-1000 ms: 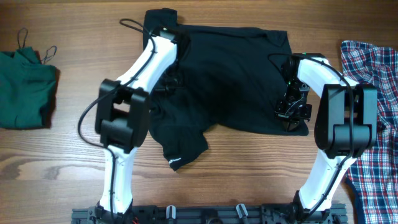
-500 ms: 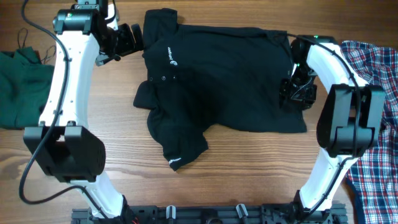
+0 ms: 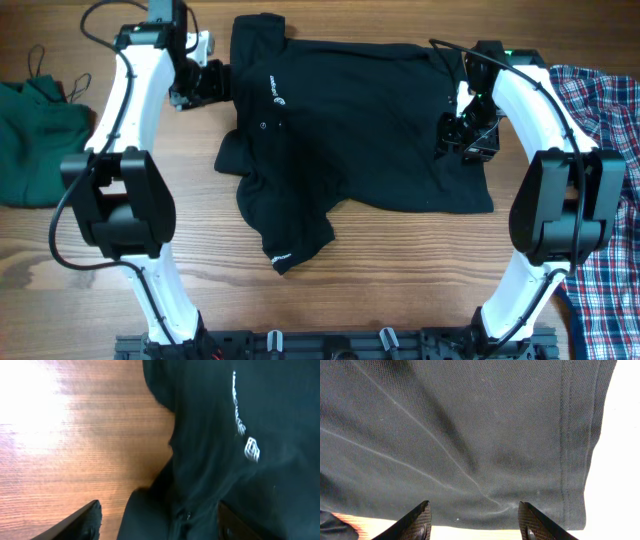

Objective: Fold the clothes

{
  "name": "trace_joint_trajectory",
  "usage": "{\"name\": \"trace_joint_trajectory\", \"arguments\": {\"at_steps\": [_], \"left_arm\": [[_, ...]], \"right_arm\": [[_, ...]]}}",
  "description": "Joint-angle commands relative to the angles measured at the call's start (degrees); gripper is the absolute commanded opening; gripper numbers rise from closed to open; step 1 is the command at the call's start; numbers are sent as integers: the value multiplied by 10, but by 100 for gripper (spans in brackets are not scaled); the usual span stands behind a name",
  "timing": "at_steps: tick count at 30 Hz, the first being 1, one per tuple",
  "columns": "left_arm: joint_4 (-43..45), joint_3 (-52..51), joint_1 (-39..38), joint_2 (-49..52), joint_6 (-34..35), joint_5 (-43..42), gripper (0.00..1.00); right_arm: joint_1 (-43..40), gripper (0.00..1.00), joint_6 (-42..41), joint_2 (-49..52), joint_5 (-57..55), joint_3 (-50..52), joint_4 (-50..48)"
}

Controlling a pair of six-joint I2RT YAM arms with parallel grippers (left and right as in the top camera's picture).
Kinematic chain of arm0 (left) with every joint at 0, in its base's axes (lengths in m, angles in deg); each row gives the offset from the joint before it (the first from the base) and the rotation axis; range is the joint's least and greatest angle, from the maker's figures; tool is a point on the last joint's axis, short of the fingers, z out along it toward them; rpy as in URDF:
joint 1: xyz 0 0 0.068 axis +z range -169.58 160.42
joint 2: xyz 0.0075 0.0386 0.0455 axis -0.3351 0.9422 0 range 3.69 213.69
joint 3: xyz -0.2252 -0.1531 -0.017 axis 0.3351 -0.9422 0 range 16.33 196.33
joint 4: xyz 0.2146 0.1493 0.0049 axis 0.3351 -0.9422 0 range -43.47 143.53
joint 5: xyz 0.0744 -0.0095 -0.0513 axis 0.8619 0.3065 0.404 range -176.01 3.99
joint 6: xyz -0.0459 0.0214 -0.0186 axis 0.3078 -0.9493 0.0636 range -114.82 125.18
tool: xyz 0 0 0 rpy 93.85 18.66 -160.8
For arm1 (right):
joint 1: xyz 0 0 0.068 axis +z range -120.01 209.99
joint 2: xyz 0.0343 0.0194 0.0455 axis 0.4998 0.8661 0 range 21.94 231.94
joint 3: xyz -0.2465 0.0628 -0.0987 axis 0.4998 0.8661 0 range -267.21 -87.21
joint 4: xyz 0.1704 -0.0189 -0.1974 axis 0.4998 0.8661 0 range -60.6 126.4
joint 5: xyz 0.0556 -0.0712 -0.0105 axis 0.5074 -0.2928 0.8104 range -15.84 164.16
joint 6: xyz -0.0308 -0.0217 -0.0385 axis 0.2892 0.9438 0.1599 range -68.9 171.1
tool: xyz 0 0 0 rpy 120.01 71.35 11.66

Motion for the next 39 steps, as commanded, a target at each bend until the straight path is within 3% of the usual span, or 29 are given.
{"name": "trace_joint_trajectory", "arguments": {"at_steps": [1, 6, 10, 21, 24, 26, 28, 33, 35, 39], "left_arm": [[-16, -48, 32, -1, -115, -91, 84], [9, -138, 70, 0, -137, -133, 90], [14, -183, 84, 0, -207, -216, 94], [47, -229, 91, 8, -207, -262, 92], [44, -229, 91, 8, -207, -283, 83], [40, -229, 91, 8, -207, -285, 70], [34, -229, 91, 8, -207, -285, 66], [34, -229, 91, 8, -207, -289, 44], [34, -229, 91, 8, -207, -289, 46], [34, -229, 90, 8, -207, -289, 42]], "right_arm": [[1, 57, 6, -11, 11, -10, -2], [1, 57, 6, -11, 11, -10, -10], [1, 57, 6, -11, 11, -9, -10], [1, 58, 6, -11, 11, -8, -10], [1, 58, 6, -11, 10, -8, -10], [1, 59, 6, -11, 9, -8, -10], [1, 59, 5, -11, 9, -8, -10], [1, 62, 6, -11, 9, -8, -10], [1, 62, 6, -11, 9, -8, -10], [1, 63, 6, -11, 9, -7, -10]]}}
